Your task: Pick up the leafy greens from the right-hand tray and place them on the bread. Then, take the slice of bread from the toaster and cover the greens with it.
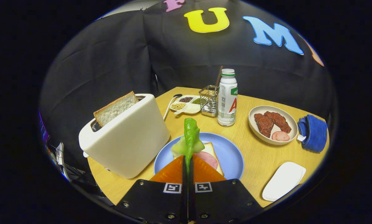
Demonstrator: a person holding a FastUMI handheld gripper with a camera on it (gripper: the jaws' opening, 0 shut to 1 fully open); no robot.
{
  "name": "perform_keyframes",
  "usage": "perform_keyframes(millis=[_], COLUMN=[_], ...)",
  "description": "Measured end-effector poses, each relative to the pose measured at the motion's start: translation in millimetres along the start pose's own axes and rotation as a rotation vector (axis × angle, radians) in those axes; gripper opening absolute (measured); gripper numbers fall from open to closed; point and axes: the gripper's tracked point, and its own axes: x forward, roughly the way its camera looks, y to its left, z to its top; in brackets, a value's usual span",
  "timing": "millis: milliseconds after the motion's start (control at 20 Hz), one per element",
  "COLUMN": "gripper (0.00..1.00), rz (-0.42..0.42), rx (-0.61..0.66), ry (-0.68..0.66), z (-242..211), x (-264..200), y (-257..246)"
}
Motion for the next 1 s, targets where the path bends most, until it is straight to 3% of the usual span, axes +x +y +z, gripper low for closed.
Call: perform_keyframes(millis=[300,500,750,800,850,1000], gripper=[0.02,0.02,0.35,0.5,0.56,0.57], rz=[0.008,-0.033,-0.074,-0.082,-0.098,-0.121], rx=[0.019,-0.037,-0.109,-0.118,-0.128,-0.13], ry=[0.018,0.027,0.033,0.024,0.012,-0.034], z=[-4.8,-9.2,-9.8,-9.3,-5.7,5.6], x=[6.3,6.7,1.4,1.5,-2.5,-12.0], y=[-1.0,-10.6,-17.1,-19.8,-24.0,-28.1])
